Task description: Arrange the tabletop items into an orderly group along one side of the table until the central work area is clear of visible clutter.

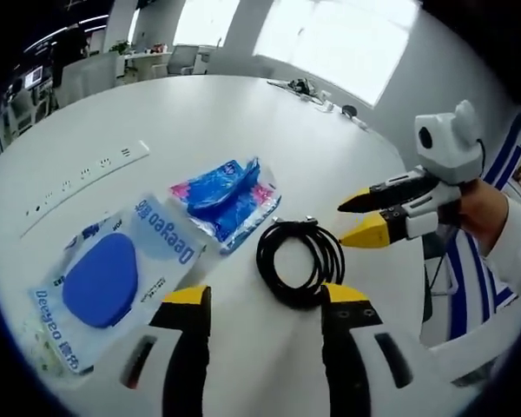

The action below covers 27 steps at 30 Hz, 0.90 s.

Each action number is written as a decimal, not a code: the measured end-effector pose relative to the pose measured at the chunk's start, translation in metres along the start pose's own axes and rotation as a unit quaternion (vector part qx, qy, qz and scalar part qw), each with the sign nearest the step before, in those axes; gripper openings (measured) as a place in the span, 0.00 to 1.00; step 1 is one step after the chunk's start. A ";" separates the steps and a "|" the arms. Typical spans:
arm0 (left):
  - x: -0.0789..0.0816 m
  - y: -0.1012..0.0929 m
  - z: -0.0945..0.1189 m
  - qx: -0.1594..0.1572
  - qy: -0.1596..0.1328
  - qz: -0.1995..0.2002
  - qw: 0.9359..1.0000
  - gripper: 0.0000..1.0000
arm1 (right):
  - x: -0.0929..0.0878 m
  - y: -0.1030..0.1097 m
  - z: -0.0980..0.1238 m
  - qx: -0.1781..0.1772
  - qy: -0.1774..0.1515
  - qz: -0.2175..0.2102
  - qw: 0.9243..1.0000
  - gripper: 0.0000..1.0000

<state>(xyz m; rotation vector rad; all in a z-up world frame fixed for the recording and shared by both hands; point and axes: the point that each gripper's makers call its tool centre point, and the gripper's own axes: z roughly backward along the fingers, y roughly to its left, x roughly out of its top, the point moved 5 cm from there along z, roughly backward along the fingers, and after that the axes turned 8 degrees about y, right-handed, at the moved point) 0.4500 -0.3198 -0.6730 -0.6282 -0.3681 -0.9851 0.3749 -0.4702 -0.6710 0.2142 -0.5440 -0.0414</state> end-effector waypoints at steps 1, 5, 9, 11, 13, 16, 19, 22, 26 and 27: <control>-0.001 0.000 0.005 0.001 -0.003 0.001 1.000 0.54 | 0.000 0.004 0.002 0.001 -0.001 0.004 1.000 0.41; -0.004 0.002 0.014 0.005 -0.006 0.002 1.000 0.56 | 0.002 0.016 0.008 0.006 -0.008 0.008 1.000 0.44; -0.005 0.004 0.026 0.012 -0.021 -0.001 1.000 0.59 | 0.006 0.027 0.013 0.015 -0.016 0.017 1.000 0.48; -0.007 0.004 0.031 0.014 -0.025 0.002 1.000 0.61 | 0.007 0.032 0.016 0.015 -0.014 0.023 1.000 0.50; -0.010 0.006 0.037 0.019 -0.026 0.004 0.999 0.61 | 0.009 0.035 0.018 0.017 -0.018 0.025 0.999 0.50; -0.013 0.007 0.046 0.023 -0.034 0.009 0.999 0.62 | 0.012 0.041 0.021 0.023 -0.023 0.028 0.999 0.50; -0.016 0.007 0.058 0.029 -0.046 0.014 0.998 0.62 | 0.014 0.047 0.024 0.028 -0.026 0.034 0.999 0.51; -0.020 0.007 0.069 0.034 -0.053 0.016 0.998 0.63 | 0.017 0.052 0.026 0.033 -0.031 0.039 0.998 0.52; -0.027 0.006 0.087 0.040 -0.063 0.019 0.997 0.64 | 0.024 0.064 0.031 0.044 -0.041 0.049 0.997 0.51; -0.029 0.007 0.090 0.043 -0.065 0.019 0.997 0.64 | 0.025 0.066 0.032 0.044 -0.039 0.050 0.997 0.51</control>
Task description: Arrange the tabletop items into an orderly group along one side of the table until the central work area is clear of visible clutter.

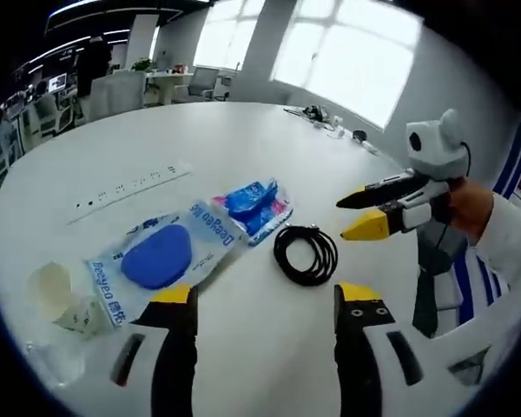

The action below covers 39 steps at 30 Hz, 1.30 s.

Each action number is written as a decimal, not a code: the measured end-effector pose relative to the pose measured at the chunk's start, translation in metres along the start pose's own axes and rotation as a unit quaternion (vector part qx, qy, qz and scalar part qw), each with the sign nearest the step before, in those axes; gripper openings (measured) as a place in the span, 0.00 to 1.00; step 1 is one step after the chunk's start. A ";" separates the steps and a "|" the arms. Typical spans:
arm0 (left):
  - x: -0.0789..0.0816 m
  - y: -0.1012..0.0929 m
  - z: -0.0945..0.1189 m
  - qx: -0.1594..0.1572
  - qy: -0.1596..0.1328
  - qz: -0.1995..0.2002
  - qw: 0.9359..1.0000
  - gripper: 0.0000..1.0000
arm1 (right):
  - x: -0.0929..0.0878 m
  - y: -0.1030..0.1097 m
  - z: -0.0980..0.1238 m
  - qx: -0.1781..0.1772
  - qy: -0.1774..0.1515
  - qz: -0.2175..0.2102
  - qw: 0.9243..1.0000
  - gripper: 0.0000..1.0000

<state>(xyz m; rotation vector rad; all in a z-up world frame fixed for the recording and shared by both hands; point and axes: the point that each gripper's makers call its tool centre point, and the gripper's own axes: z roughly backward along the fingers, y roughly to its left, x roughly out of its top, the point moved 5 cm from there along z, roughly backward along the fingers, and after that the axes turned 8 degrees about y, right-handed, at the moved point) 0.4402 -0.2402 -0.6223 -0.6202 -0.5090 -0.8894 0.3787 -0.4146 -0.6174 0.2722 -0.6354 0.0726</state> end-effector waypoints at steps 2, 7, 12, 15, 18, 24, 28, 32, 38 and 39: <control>-0.004 0.003 0.008 0.005 -0.004 0.003 1.000 0.64 | 0.004 0.005 0.001 0.003 -0.003 0.008 1.000 0.51; -0.013 0.009 0.031 0.021 -0.016 0.017 1.000 0.66 | 0.015 0.025 0.000 0.027 -0.015 0.028 0.999 0.53; -0.024 0.016 0.054 0.031 -0.030 0.034 0.998 0.66 | 0.026 0.046 -0.002 0.042 -0.021 0.053 0.997 0.55; -0.031 0.022 0.068 0.043 -0.036 0.041 0.998 0.66 | 0.033 0.061 -0.005 0.057 -0.025 0.064 0.996 0.55; -0.039 0.029 0.083 0.054 -0.045 0.052 0.996 0.66 | 0.037 0.074 -0.009 0.068 -0.026 0.076 0.994 0.55; -0.055 0.040 0.111 0.071 -0.055 0.068 0.994 0.67 | 0.045 0.103 -0.016 0.093 -0.027 0.095 0.991 0.55; -0.066 0.049 0.129 0.087 -0.061 0.077 0.991 0.68 | 0.049 0.121 -0.020 0.107 -0.023 0.110 0.988 0.55; -0.077 0.057 0.147 0.102 -0.068 0.087 0.989 0.69 | 0.051 0.135 -0.023 0.116 -0.018 0.124 0.985 0.55; -0.092 0.065 0.168 0.120 -0.077 0.101 0.985 0.69 | 0.055 0.154 -0.028 0.133 -0.017 0.135 0.982 0.55; -0.095 0.066 0.171 0.122 -0.077 0.103 0.984 0.69 | 0.055 0.157 -0.029 0.136 -0.016 0.137 0.981 0.55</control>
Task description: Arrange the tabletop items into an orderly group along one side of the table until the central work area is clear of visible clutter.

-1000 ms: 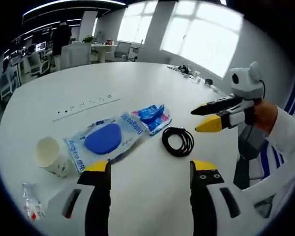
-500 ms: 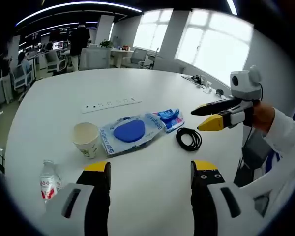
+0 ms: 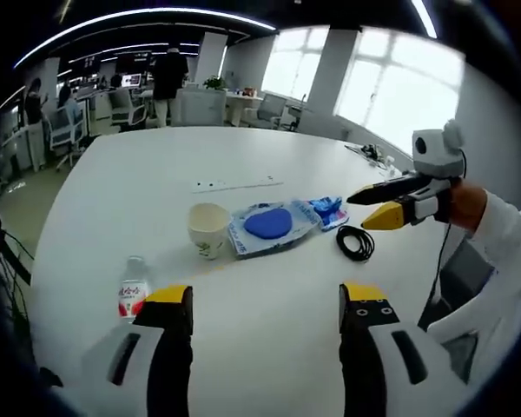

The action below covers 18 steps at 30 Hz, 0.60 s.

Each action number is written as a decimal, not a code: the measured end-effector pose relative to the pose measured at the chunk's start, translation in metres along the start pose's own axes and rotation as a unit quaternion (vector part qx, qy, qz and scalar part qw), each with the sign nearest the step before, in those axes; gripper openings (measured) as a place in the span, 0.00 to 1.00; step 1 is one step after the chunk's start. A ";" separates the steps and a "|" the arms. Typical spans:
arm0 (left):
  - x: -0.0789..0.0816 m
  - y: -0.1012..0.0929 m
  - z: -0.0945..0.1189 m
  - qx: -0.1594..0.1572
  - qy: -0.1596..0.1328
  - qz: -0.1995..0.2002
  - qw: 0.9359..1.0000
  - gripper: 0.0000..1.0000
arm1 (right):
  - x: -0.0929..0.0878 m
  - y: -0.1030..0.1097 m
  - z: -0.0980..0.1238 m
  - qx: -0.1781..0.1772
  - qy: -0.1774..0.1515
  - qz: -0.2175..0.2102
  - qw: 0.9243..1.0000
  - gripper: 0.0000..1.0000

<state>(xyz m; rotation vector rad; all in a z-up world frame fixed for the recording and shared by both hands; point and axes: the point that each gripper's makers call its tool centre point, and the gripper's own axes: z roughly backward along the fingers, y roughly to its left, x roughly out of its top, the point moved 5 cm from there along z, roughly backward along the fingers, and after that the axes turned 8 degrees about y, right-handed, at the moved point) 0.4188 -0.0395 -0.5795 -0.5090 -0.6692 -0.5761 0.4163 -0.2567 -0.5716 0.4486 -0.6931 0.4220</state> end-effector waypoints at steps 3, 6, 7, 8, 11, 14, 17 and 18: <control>-0.005 0.007 0.009 0.007 -0.001 0.003 1.000 0.70 | 0.002 0.008 -0.006 0.010 0.001 0.004 1.000 0.56; -0.009 0.017 0.019 0.018 -0.006 0.015 1.000 0.70 | 0.004 0.015 -0.014 0.023 0.006 0.006 1.000 0.56; -0.010 0.018 0.020 0.019 -0.007 0.016 1.000 0.70 | 0.004 0.016 -0.016 0.026 0.008 0.006 1.000 0.56; -0.012 0.022 0.024 0.023 -0.009 0.021 0.999 0.70 | 0.005 0.019 -0.018 0.028 0.009 0.008 1.000 0.56; -0.016 0.031 0.031 0.029 -0.013 0.028 0.999 0.70 | 0.007 0.026 -0.025 0.034 0.016 0.015 0.999 0.56; -0.021 0.040 0.037 0.036 -0.013 0.037 0.999 0.70 | 0.013 0.033 -0.034 0.042 0.019 0.020 0.999 0.56; -0.025 0.052 0.043 0.043 -0.016 0.047 0.998 0.70 | 0.017 0.040 -0.044 0.052 0.024 0.025 0.998 0.55; -0.026 0.054 0.045 0.045 -0.017 0.048 0.998 0.70 | 0.019 0.043 -0.047 0.055 0.025 0.027 0.998 0.55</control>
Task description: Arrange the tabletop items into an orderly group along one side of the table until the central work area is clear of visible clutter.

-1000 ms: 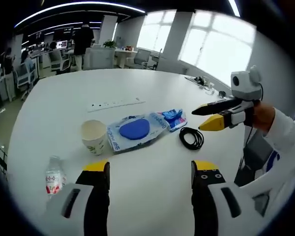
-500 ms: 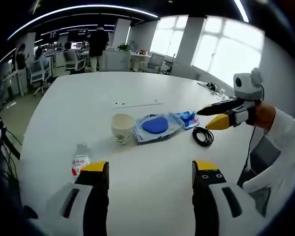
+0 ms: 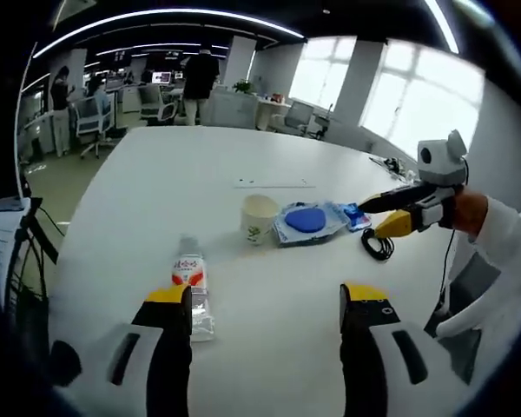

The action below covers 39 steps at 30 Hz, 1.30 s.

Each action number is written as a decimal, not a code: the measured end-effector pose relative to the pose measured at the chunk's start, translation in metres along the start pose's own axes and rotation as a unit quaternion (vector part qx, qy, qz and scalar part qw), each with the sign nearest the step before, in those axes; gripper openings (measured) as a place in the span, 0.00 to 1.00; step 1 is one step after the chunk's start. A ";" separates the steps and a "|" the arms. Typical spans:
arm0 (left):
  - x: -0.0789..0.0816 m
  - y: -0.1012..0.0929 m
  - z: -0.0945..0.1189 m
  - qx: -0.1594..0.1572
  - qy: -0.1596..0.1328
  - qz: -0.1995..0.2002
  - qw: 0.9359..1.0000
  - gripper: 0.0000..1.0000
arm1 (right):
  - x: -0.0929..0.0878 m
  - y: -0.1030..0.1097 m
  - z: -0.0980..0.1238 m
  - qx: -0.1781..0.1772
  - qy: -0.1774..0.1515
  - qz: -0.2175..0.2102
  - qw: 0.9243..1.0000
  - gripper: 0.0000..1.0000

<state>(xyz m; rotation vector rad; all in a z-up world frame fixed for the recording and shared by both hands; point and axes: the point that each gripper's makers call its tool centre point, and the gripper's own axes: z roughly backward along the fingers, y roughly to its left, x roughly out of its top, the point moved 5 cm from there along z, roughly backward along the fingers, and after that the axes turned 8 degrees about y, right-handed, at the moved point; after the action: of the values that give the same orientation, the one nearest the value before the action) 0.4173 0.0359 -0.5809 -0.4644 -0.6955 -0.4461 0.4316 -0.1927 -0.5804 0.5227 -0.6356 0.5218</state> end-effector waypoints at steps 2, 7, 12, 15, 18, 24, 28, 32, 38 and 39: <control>-0.003 0.006 0.004 0.004 0.001 0.003 1.000 0.70 | 0.004 0.005 -0.008 0.008 0.003 0.002 1.000 0.55; -0.009 0.025 0.010 0.014 0.000 0.016 1.000 0.70 | 0.015 0.018 -0.030 0.027 0.005 0.005 1.000 0.55; -0.014 0.040 0.015 0.019 0.000 0.026 0.999 0.70 | 0.026 0.030 -0.053 0.045 0.001 0.001 0.999 0.55; -0.017 0.048 0.018 0.022 -0.002 0.032 0.999 0.70 | 0.031 0.034 -0.064 0.057 -0.003 -0.011 0.998 0.55; -0.018 0.052 0.019 0.025 -0.003 0.036 0.999 0.70 | 0.034 0.037 -0.076 0.063 -0.002 -0.019 0.998 0.55; -0.028 0.063 0.017 0.032 0.005 0.034 0.999 0.69 | 0.042 0.045 -0.101 0.086 -0.016 -0.067 0.994 0.55; -0.030 0.067 0.014 0.032 -0.001 0.040 0.999 0.69 | 0.046 0.045 -0.116 0.085 -0.032 -0.100 0.991 0.55; -0.035 0.071 0.013 0.030 0.001 0.048 0.998 0.69 | 0.051 0.046 -0.134 0.092 -0.057 -0.150 0.983 0.56; -0.039 0.083 0.013 0.034 -0.003 0.059 0.998 0.69 | 0.056 0.046 -0.160 0.096 -0.088 -0.224 0.966 0.55; -0.039 0.084 0.013 0.034 -0.002 0.060 0.998 0.68 | 0.056 0.044 -0.164 0.095 -0.092 -0.234 0.963 0.55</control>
<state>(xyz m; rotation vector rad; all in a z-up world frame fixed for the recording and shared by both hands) 0.4288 0.1195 -0.6209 -0.4410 -0.6808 -0.3071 0.5117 -0.0457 -0.6425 0.8839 -0.6150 0.0851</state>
